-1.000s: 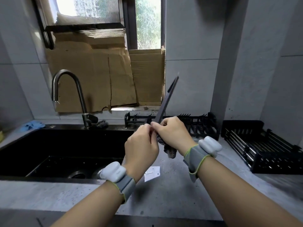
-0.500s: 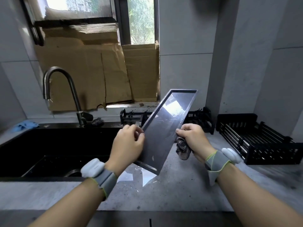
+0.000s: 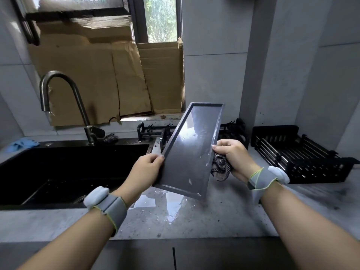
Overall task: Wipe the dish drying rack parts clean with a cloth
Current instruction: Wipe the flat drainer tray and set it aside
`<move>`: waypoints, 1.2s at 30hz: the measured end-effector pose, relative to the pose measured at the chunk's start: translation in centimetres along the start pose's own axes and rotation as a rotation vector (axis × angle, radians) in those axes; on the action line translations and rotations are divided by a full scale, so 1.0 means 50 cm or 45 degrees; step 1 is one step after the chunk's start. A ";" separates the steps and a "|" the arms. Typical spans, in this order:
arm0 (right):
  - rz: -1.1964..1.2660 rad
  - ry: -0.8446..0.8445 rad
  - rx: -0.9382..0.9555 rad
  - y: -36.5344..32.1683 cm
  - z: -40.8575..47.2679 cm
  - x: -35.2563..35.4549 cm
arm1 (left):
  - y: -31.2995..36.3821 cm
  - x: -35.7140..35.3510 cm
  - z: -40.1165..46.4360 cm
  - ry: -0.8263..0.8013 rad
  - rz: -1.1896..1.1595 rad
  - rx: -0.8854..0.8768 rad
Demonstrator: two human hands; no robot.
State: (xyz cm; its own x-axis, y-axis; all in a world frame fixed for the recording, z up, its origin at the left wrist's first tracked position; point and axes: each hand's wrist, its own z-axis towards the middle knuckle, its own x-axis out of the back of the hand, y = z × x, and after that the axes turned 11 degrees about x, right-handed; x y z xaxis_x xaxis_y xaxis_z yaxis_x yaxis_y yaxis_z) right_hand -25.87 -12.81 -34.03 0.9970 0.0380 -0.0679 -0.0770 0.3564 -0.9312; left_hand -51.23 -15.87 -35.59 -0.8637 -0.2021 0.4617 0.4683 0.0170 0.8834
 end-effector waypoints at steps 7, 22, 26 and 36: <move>0.027 0.087 -0.019 -0.018 0.000 0.010 | -0.012 0.001 0.015 0.053 -0.103 0.046; -1.086 -0.260 0.389 -0.039 0.021 -0.013 | 0.005 -0.001 0.005 0.039 -0.295 -0.001; -1.107 -0.447 0.415 -0.042 0.008 -0.021 | -0.011 -0.006 0.007 0.047 -0.183 -0.036; -1.836 -0.695 0.524 -0.065 0.064 -0.027 | -0.015 0.002 0.006 0.037 -0.236 -0.063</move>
State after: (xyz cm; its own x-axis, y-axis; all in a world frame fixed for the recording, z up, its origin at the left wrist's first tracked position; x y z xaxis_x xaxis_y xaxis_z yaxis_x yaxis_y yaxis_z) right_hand -26.99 -11.04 -29.78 0.1181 -0.2562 0.9594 0.7967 0.6011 0.0625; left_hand -51.71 -15.63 -36.19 -0.9307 -0.2253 0.2881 0.3105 -0.0710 0.9479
